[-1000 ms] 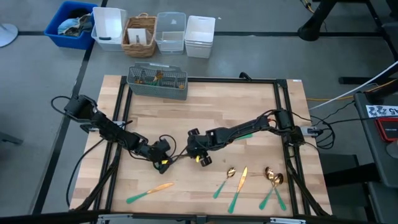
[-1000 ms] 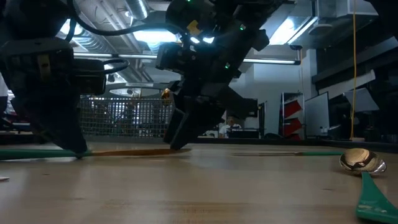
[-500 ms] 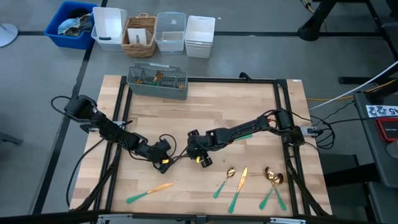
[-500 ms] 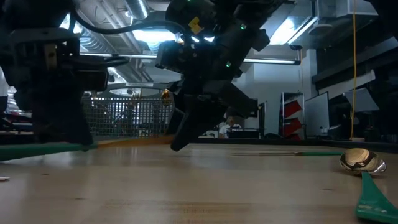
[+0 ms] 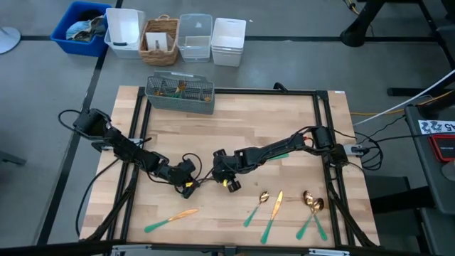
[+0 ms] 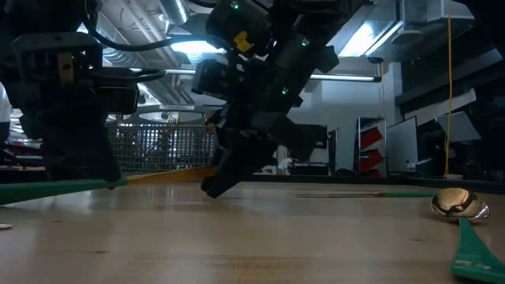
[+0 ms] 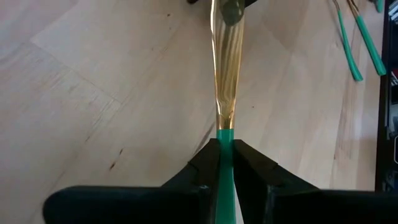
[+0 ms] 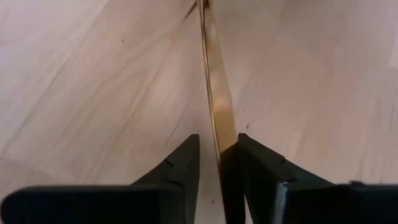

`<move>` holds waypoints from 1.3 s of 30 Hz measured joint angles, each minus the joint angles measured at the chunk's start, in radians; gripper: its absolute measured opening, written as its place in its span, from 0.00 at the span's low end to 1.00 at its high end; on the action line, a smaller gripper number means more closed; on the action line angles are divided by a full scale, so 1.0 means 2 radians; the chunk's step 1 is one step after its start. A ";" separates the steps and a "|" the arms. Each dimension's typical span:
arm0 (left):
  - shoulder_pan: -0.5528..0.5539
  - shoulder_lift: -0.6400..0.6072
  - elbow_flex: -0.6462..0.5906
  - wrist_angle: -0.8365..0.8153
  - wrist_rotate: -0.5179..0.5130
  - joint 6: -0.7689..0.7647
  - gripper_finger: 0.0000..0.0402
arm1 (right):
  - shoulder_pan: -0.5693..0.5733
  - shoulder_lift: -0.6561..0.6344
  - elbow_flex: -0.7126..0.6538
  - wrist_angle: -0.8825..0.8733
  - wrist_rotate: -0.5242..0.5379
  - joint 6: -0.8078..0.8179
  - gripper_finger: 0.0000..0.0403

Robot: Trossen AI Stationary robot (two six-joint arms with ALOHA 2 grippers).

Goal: Sort silverware
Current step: Put the knife into the gray silverware basket

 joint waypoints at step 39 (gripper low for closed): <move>0.000 -0.074 0.000 -0.070 -0.004 0.072 0.05 | -0.001 -0.016 0.001 -0.028 0.045 0.000 0.01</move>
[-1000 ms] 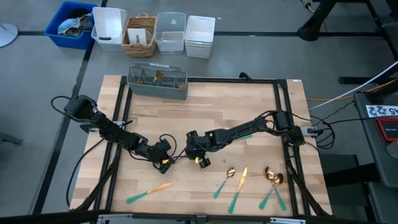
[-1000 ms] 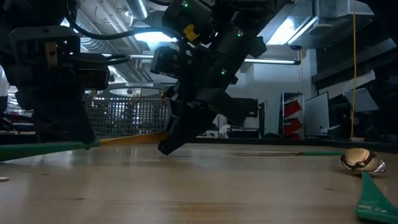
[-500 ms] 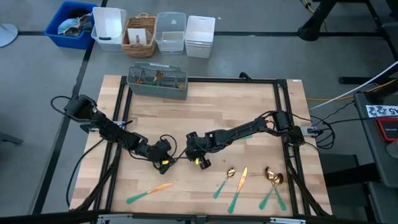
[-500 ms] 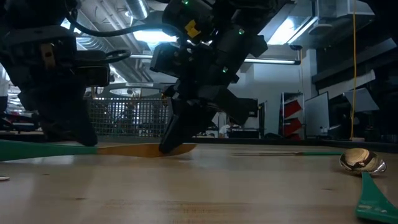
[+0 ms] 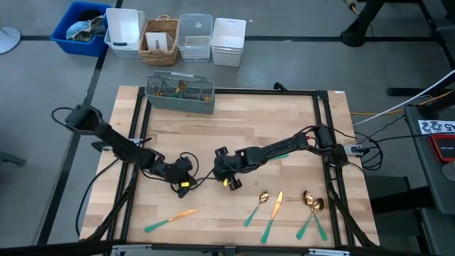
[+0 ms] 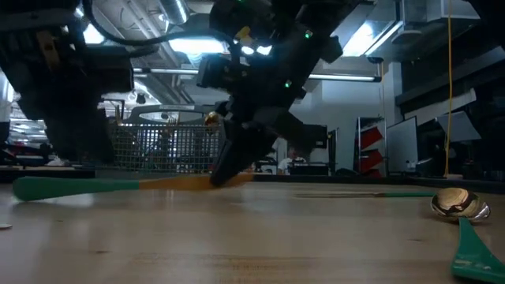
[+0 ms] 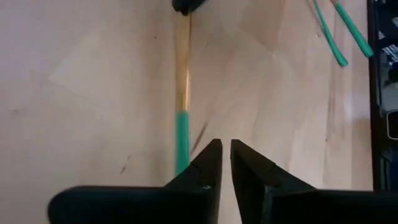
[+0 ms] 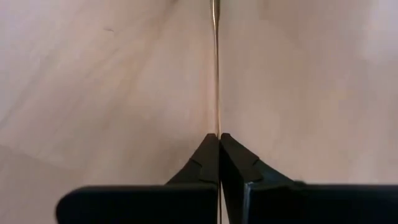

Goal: Sort silverware
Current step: Put the knife into the gray silverware basket

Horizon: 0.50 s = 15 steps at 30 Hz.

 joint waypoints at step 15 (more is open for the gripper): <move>-0.026 -0.286 0.000 -0.270 -0.144 0.014 0.01 | -0.012 -0.007 0.125 -0.176 0.189 -0.093 0.00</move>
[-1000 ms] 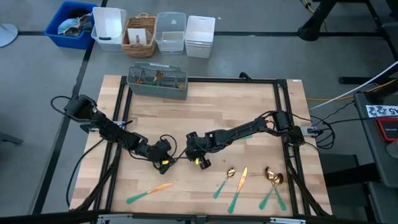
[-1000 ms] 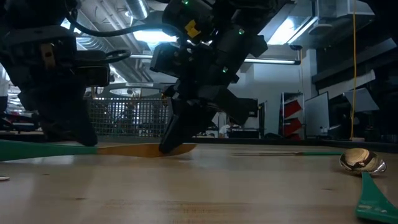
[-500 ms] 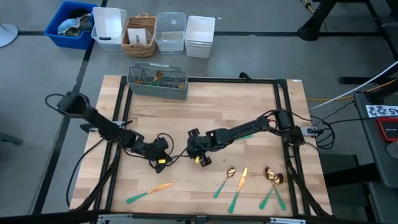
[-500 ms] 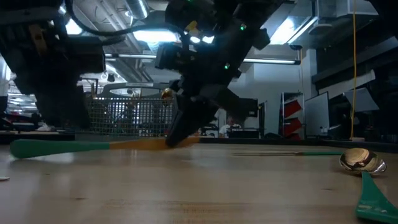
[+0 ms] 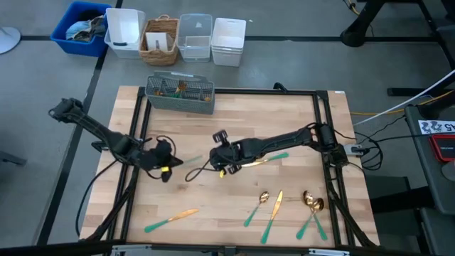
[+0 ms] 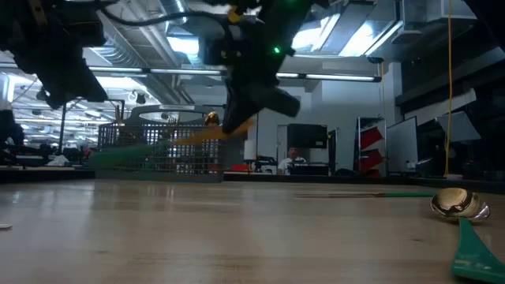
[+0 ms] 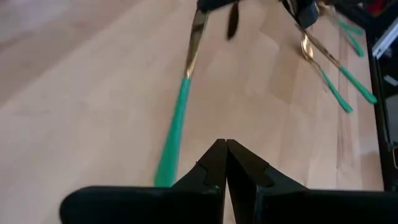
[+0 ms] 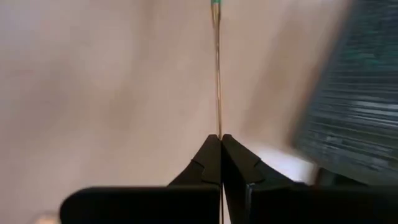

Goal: Sort silverware
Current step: Put the knife into the gray silverware basket

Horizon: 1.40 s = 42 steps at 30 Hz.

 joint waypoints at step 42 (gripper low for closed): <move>-0.006 -0.098 0.000 -0.138 -0.080 -0.021 0.01 | -0.216 0.007 0.133 0.126 0.094 -0.568 0.00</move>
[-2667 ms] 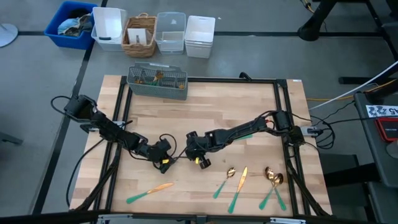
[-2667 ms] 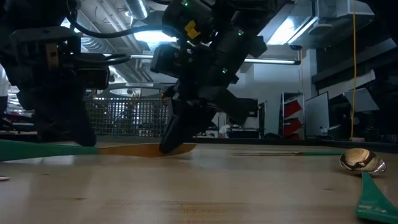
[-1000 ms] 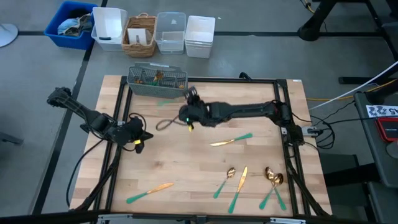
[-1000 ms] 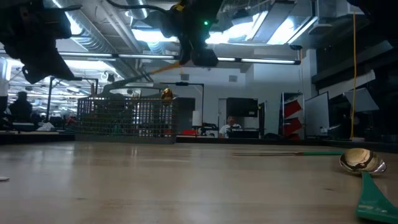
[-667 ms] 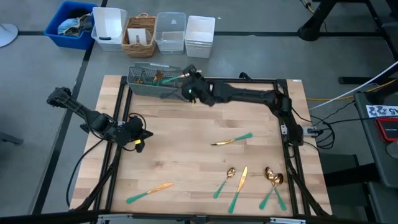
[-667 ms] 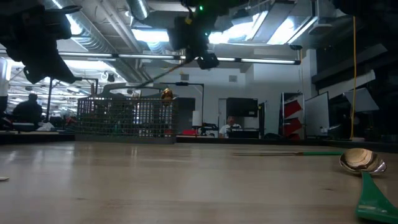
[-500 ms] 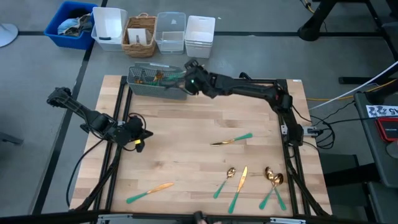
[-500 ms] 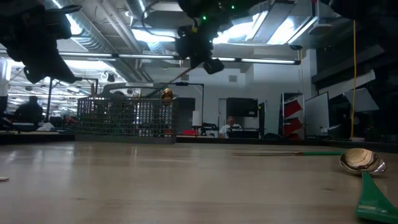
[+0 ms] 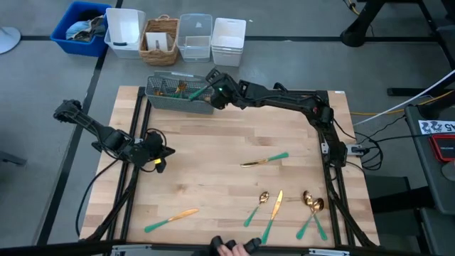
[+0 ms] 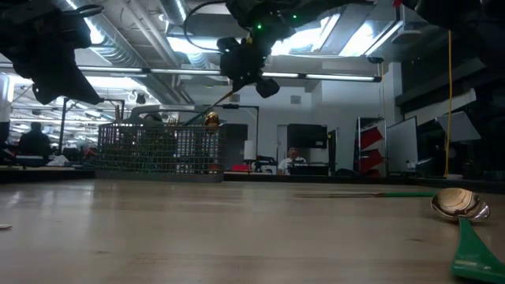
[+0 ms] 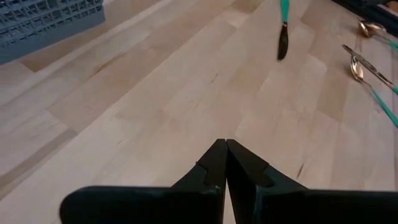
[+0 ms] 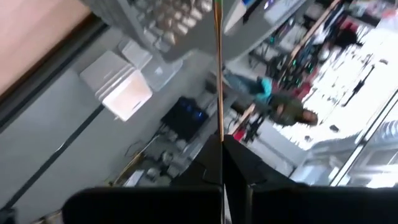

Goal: Sort silverware
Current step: Put the knife into the gray silverware basket, then put the green knife into the gray silverware basket

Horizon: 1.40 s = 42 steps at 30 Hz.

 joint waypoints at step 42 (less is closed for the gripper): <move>0.000 0.000 0.000 0.023 0.016 -0.001 0.01 | 0.013 0.000 0.000 0.015 -0.079 0.047 0.23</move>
